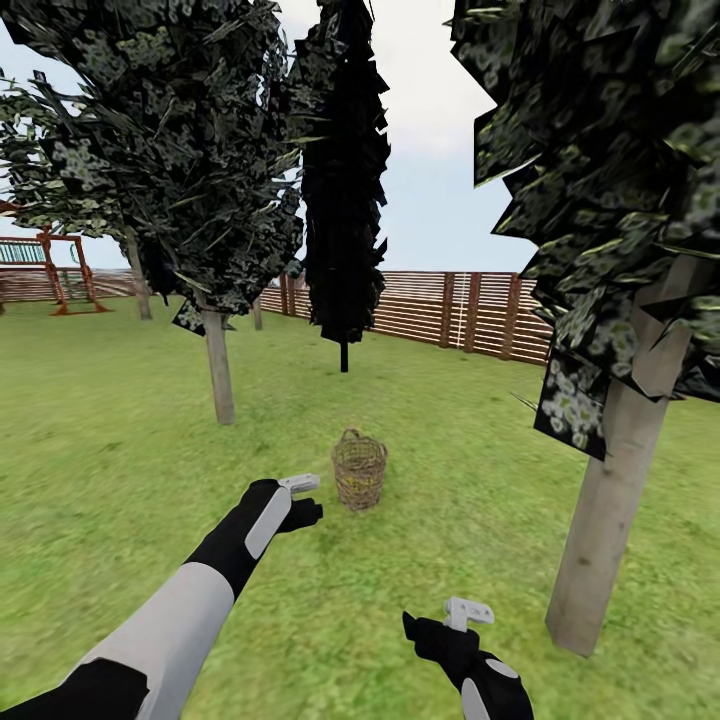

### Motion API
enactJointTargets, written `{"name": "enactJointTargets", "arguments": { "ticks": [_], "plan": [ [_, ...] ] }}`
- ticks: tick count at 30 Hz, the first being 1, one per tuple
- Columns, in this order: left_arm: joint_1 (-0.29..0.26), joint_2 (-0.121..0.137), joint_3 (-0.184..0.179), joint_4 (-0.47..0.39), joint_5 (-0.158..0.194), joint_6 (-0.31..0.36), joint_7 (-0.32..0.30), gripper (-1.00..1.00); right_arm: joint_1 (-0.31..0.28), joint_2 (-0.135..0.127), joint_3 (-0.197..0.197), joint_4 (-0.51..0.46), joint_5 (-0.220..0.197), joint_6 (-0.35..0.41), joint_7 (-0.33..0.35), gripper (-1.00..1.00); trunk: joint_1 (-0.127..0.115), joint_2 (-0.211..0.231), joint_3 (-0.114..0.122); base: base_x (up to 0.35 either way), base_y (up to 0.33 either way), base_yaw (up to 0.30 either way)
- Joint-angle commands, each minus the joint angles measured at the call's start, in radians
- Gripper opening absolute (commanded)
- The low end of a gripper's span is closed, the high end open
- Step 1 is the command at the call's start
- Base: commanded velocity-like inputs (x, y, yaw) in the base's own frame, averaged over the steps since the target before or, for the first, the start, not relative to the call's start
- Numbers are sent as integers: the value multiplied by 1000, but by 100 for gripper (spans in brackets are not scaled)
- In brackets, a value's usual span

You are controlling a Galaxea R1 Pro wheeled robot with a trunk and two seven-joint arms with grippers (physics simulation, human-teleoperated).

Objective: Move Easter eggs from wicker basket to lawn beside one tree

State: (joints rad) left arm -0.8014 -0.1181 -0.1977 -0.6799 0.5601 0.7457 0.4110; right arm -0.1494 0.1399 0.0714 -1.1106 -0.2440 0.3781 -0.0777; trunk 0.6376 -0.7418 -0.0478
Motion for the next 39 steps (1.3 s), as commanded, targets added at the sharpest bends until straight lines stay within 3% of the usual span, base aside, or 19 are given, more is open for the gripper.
{"name": "enactJointTargets", "arguments": {
  "ticks": [1, 21, 39],
  "plan": [
    [-1, 0, -3, -1, 11, 2, 9, 100, -1, 0, 2, -2, -10, 4, -8, 100, -4, 6, 1, 0, 0, 0],
    [-1, 0, -3, -1, 11, 1, 9, 100, -1, 0, 33, -3, -10, 4, -9, 100, -80, 146, 63, 0, 0, 0],
    [-1, 0, -3, -1, 11, 1, 10, 100, -4, 0, 34, 2, -11, 5, -10, 100, -149, 272, 96, 0, 0, 0]
  ]
}}
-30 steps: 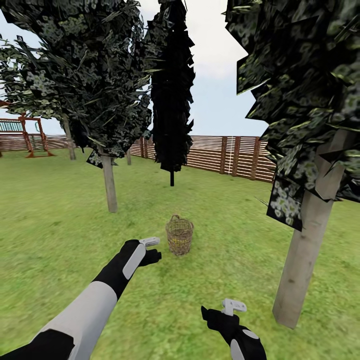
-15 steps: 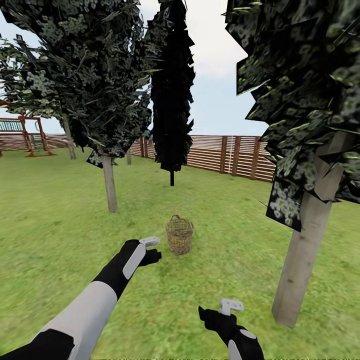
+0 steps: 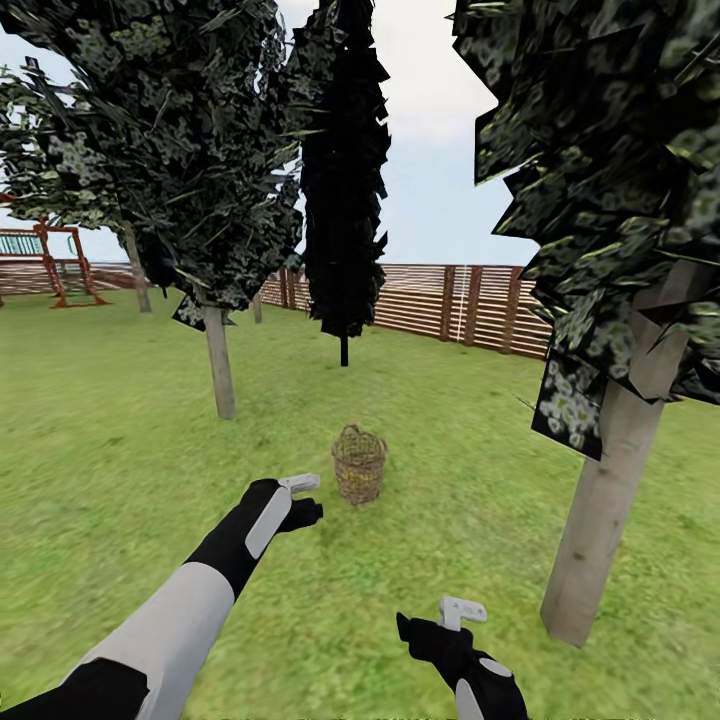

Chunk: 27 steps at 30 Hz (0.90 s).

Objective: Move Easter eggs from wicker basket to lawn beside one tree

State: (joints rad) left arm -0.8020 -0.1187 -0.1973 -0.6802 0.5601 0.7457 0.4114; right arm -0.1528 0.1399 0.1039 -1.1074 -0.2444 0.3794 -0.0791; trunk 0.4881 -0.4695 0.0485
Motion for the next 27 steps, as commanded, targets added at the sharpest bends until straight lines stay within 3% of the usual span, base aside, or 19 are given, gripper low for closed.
{"name": "enactJointTargets", "arguments": {
  "ticks": [1, 10, 27],
  "plan": [
    [0, 1, -3, -1, 10, 1, 9, 100, 0, 0, 2, -1, -10, 4, -8, 100, -4, 7, 1, 0, 0, 0],
    [0, 0, -4, -1, 10, 1, 10, 100, -7, 0, 2, 15, -10, 3, -7, 100, -38, 69, 17, 0, 0, 0],
    [0, 0, -3, -2, 10, 1, 10, 100, -21, 0, 2, 41, -10, 3, -7, 100, -38, 69, -8, 0, 0, 0]
  ]
}}
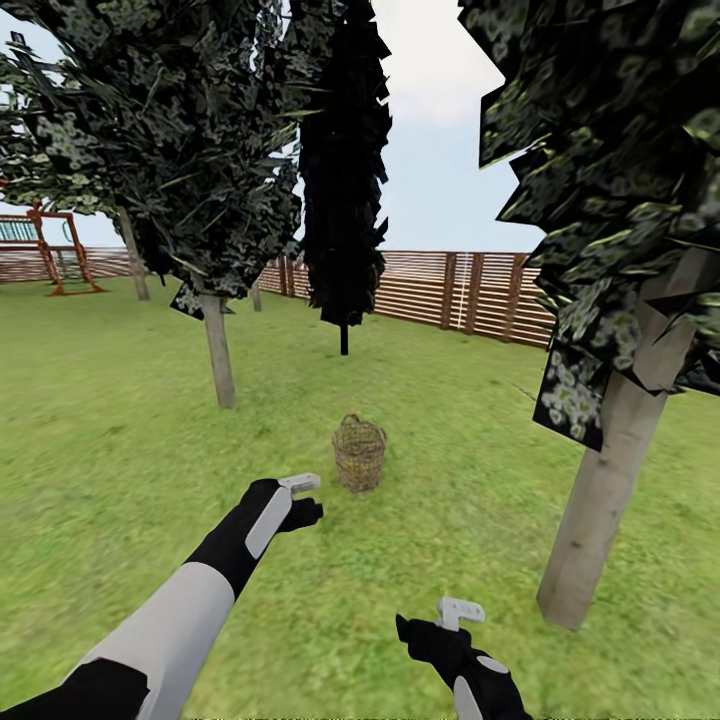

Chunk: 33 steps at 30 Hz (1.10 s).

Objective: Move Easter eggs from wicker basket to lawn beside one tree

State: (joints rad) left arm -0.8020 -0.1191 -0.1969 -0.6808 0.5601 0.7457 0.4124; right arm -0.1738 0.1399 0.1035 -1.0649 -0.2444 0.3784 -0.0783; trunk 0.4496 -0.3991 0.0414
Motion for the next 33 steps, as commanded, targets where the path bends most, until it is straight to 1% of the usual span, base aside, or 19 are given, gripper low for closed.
{"name": "enactJointTargets", "arguments": {
  "ticks": [1, 29, 33],
  "plan": [
    [0, 1, -3, -1, 11, 1, 9, 100, 0, 0, 2, -1, -10, 4, -9, 100, 0, -1, -2, 0, 0, 0],
    [1, 6, 3, -17, 18, -2, 8, 100, -1, 0, 2, 2, -10, 4, -8, 100, 0, -1, -42, 17, 0, 0],
    [1, 6, 4, -17, 18, -2, 8, 100, -1, 0, 1, 1, -10, 3, -8, 100, 0, -1, -47, 78, 118, 0]
  ]
}}
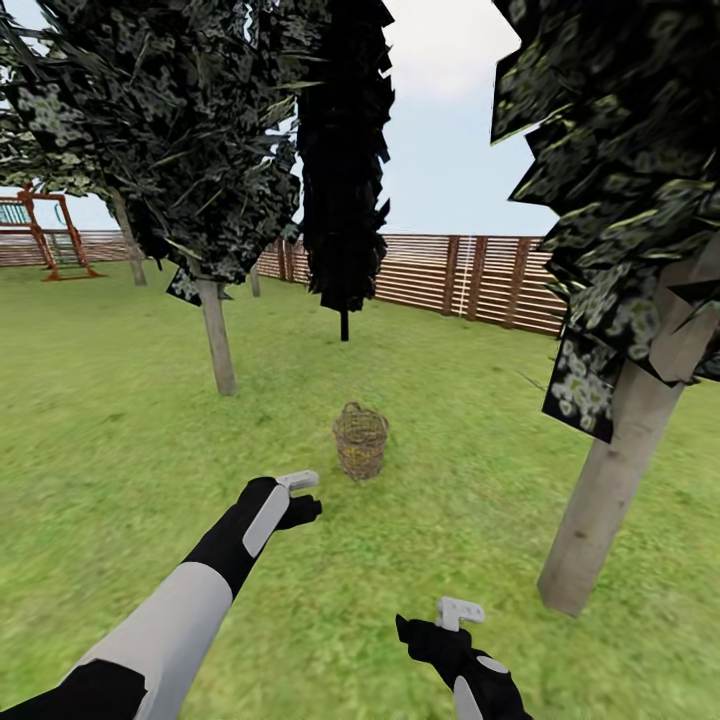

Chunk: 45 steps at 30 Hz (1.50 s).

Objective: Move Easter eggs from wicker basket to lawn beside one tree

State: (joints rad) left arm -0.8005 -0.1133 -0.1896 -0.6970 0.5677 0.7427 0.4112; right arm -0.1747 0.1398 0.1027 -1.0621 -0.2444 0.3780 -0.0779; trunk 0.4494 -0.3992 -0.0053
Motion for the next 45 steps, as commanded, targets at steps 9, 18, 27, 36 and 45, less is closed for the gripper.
{"name": "enactJointTargets", "arguments": {
  "ticks": [9, 18, 27, 36, 45],
  "plan": [
    [0, 3, -1, -1, 11, 1, 7, 100, 0, 0, 2, -2, -11, 2, -8, 100, 1, -1, -3, 148, 232, 0],
    [0, 3, 0, 0, 11, 1, 6, 100, 0, 0, 2, -2, -10, -17, -9, 100, 1, -1, -3, 162, 257, 0],
    [0, 3, 1, 2, 11, 1, 6, 100, 0, -1, 2, -2, -10, -32, -8, 100, 1, -1, -3, 162, 259, 0],
    [0, 4, 2, 6, 11, 1, 6, 100, 0, 0, 3, -2, -11, -33, -8, 100, 1, -1, -3, 162, 261, -3],
    [0, 4, 2, 6, 12, 1, -9, 100, 0, 0, 3, -3, -11, -32, -8, 100, 1, -1, -1, 152, 261, -81]
  ]
}}
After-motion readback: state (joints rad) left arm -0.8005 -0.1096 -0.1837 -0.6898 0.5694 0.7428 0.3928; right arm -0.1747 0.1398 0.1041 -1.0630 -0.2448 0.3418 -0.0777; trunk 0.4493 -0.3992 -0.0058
